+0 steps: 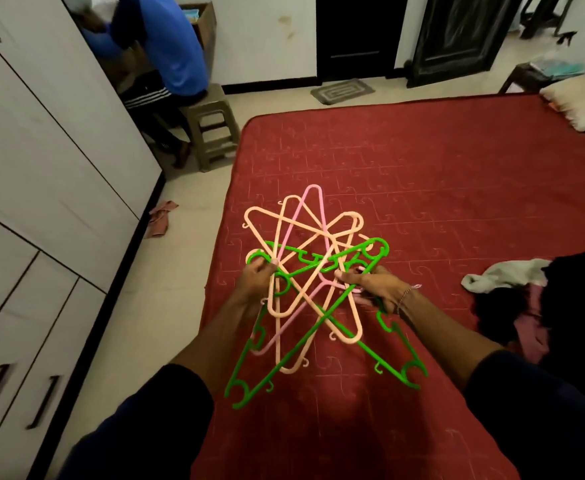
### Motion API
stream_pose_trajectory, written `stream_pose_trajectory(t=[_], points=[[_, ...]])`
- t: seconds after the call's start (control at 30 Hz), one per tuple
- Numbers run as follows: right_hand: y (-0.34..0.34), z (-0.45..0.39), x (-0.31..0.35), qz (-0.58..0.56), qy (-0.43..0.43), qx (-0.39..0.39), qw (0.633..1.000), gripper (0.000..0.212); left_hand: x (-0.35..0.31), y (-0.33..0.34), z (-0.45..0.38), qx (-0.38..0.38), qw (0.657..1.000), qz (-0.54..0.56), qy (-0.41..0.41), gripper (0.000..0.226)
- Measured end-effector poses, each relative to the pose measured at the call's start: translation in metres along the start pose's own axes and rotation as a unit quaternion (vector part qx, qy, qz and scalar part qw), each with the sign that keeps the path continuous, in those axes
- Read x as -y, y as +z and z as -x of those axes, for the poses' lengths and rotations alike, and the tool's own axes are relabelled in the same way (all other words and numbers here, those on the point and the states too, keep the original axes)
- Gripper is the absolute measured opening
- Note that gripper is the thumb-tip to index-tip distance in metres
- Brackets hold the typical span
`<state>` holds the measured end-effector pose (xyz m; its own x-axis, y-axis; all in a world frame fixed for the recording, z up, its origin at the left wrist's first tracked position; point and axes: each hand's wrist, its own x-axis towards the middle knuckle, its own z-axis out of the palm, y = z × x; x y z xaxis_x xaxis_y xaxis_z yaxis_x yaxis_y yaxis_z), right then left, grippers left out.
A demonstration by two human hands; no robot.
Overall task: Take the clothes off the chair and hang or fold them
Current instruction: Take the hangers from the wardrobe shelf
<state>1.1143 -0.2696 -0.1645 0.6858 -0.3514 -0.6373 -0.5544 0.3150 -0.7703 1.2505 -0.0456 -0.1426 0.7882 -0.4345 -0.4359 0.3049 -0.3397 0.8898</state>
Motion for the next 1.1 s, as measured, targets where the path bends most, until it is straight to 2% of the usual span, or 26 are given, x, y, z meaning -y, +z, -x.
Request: stream_pose_trajectory(t=[0.1,0.17,0.23,0.3,0.37,0.43,0.5,0.6,0.7,0.87,1.0,1.1], points=[[-0.002,-0.033,0.025,0.013,-0.035,-0.015,0.999,0.049,-0.015,0.004,-0.037,-0.008,1.000,0.009,-0.001,0.020],[-0.003,-0.052,0.047,0.024,-0.054,-0.020,0.998,0.039,-0.035,0.006,-0.062,-0.019,0.999,-0.018,0.035,0.019],[-0.007,-0.072,0.072,0.033,-0.069,-0.079,0.994,0.045,-0.053,0.001,-0.090,-0.035,0.995,-0.056,0.068,0.029],[-0.019,-0.094,0.093,0.030,-0.099,-0.164,0.981,0.055,-0.062,-0.013,-0.116,-0.043,0.992,-0.095,0.064,0.040],[-0.032,-0.111,0.103,0.009,-0.125,-0.222,0.967,0.066,-0.057,-0.032,-0.133,-0.066,0.967,-0.239,0.062,0.057],[-0.041,-0.124,0.097,0.046,-0.129,-0.240,0.961,0.080,-0.048,-0.043,-0.136,-0.060,0.951,-0.295,0.063,0.066],[-0.044,-0.130,0.080,0.090,-0.130,-0.232,0.960,0.073,-0.036,-0.043,-0.132,-0.053,0.938,-0.337,0.070,0.056],[-0.039,-0.130,0.052,0.111,-0.124,-0.211,0.963,0.046,-0.015,-0.034,-0.122,-0.007,0.922,-0.375,0.090,0.043],[-0.028,-0.121,0.032,0.133,-0.113,-0.184,0.967,0.036,0.000,-0.019,-0.115,0.017,0.915,-0.386,0.121,0.050],[-0.012,-0.091,0.020,0.208,-0.135,-0.148,0.957,0.036,-0.001,0.011,-0.096,0.055,0.893,-0.414,0.168,0.066],[-0.003,-0.054,0.021,0.260,-0.146,-0.144,0.944,0.034,-0.005,0.039,-0.068,0.082,0.880,-0.425,0.195,0.067],[-0.006,-0.019,0.018,0.316,-0.158,-0.148,0.924,0.040,-0.005,0.060,-0.042,0.106,0.874,-0.419,0.220,0.071]])
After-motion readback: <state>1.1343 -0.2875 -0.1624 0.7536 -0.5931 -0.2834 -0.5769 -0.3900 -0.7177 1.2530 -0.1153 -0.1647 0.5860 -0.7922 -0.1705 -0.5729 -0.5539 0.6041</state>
